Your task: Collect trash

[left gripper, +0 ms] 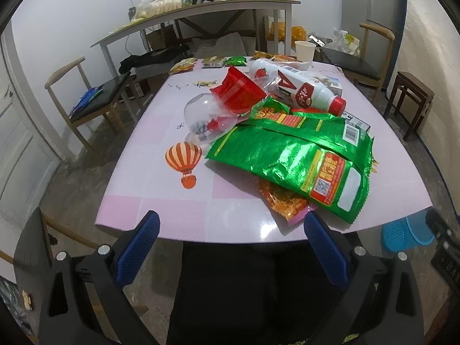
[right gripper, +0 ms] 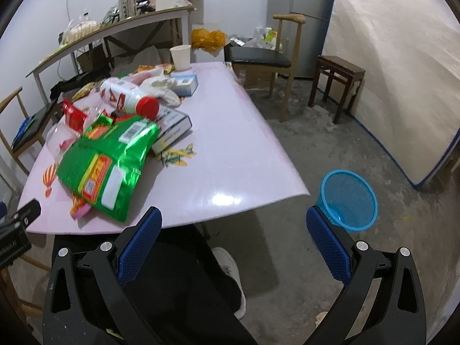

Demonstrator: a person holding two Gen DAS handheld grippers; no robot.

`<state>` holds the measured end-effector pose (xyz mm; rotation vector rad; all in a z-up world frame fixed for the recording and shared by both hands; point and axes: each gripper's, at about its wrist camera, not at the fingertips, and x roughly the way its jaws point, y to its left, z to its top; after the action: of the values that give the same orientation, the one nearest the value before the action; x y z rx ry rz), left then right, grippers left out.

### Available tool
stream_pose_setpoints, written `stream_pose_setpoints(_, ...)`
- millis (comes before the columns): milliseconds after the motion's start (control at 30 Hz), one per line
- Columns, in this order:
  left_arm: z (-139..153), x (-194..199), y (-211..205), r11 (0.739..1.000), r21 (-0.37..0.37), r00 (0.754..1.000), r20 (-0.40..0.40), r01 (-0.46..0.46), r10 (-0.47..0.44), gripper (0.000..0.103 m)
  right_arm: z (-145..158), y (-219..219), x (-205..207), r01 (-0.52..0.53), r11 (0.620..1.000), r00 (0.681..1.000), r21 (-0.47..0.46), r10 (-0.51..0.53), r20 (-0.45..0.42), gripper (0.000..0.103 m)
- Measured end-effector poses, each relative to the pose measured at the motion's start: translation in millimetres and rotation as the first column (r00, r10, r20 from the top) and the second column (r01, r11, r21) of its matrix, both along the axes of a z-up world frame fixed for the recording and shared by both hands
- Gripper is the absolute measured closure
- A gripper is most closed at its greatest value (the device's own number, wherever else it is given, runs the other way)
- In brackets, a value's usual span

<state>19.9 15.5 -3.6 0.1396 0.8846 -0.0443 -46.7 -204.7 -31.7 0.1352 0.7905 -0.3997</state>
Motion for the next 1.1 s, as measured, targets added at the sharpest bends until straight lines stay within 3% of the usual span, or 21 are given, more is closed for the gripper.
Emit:
stream_pose_setpoints(300,15.9,32.5,37.8,0.987,-0.135,0.996,0.0,0.087,-0.088,0.005,23.3,-8.6,27.3,0.018,0.999,0.996,-0.051,-0.013,0.089,0.007)
stream_pose_setpoints(400,20.3,47.7,52.7,0.972,-0.203,0.992,0.011,0.122,-0.122,0.005,32.3,-7.6,41.1,-0.032,0.998,0.99,-0.06,0.04,0.138,0.007)
stream_pose_setpoints(500,24.4,64.3,68.5,0.924,-0.342,0.985,0.023,0.169,-0.172,0.005,43.1,-3.7,52.0,-0.108,0.993,0.965,-0.051,0.117,0.234,0.007)
stream_pose_setpoints(567,27.2,73.7,77.9,0.884,-0.432,0.983,0.036,0.18,-0.182,0.005,49.2,1.0,64.0,-0.137,0.988,0.959,-0.067,0.149,0.243,0.007)
stream_pose_setpoints(667,30.1,88.2,83.5,0.859,-0.475,0.981,0.049,0.19,-0.19,0.005,59.2,8.6,84.5,-0.204,0.977,0.947,-0.057,0.211,0.242,0.007)
stream_pose_setpoints(800,31.5,106.3,82.4,0.877,-0.428,0.975,0.122,0.219,-0.184,0.005,66.8,16.1,110.5,-0.323,0.945,0.917,0.049,0.3,0.263,0.007)
stream_pose_setpoints(833,29.4,111.9,80.9,0.881,-0.412,0.972,0.131,0.233,-0.196,0.005,68.2,18.1,117.4,-0.36,0.929,0.907,0.081,0.328,0.265,0.009)
stream_pose_setpoints(900,21.8,126.2,76.9,0.892,-0.375,0.967,0.133,0.252,-0.217,0.005,71.4,26.1,136.9,-0.477,0.863,0.865,0.167,0.427,0.264,0.017)
stream_pose_setpoints(1067,-10.2,159.1,66.6,0.906,-0.31,0.957,0.063,0.288,-0.283,0.006,76.7,60.2,193.5,-0.719,0.626,0.692,0.302,0.687,0.221,0.032)
stream_pose_setpoints(1100,-16.3,163.6,66.6,0.907,-0.307,0.956,0.051,0.289,-0.288,0.007,75.6,65.4,200.7,-0.737,0.596,0.668,0.319,0.714,0.21,0.037)
